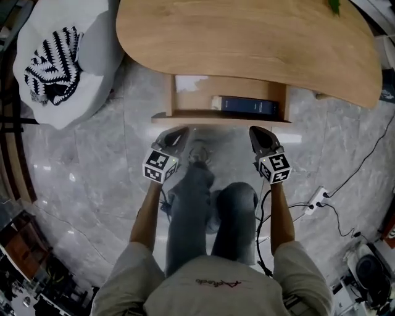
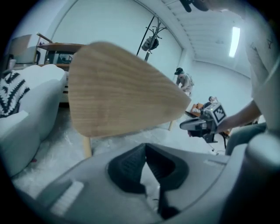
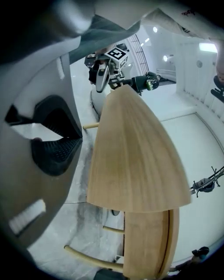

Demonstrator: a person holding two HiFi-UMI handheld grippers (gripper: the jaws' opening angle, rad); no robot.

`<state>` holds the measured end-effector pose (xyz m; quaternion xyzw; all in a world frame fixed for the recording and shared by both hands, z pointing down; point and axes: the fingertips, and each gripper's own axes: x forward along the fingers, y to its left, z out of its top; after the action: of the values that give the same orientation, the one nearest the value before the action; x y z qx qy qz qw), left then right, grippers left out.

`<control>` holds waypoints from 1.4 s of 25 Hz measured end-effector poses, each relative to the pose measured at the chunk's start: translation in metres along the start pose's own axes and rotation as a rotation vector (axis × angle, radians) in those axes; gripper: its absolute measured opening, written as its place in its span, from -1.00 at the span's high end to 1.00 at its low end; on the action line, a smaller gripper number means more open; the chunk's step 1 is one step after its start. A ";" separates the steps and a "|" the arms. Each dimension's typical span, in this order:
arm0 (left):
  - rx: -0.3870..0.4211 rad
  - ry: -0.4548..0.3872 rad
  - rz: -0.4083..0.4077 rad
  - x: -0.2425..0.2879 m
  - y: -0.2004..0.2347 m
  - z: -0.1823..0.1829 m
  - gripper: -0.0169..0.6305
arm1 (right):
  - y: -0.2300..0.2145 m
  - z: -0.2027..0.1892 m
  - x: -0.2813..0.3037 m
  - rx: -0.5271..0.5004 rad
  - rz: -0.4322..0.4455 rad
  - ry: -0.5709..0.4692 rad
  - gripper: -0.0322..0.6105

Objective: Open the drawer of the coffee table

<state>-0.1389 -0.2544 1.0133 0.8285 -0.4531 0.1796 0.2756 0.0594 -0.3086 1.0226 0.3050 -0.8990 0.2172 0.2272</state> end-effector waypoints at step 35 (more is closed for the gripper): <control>0.056 -0.269 0.056 -0.373 -0.194 0.501 0.94 | 0.220 0.516 -0.316 -0.074 -0.068 -0.220 0.89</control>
<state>-0.1459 -0.2364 0.3596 0.8396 -0.5036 0.0869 0.1842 -0.0013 -0.2813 0.3819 0.3489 -0.9149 0.1414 0.1454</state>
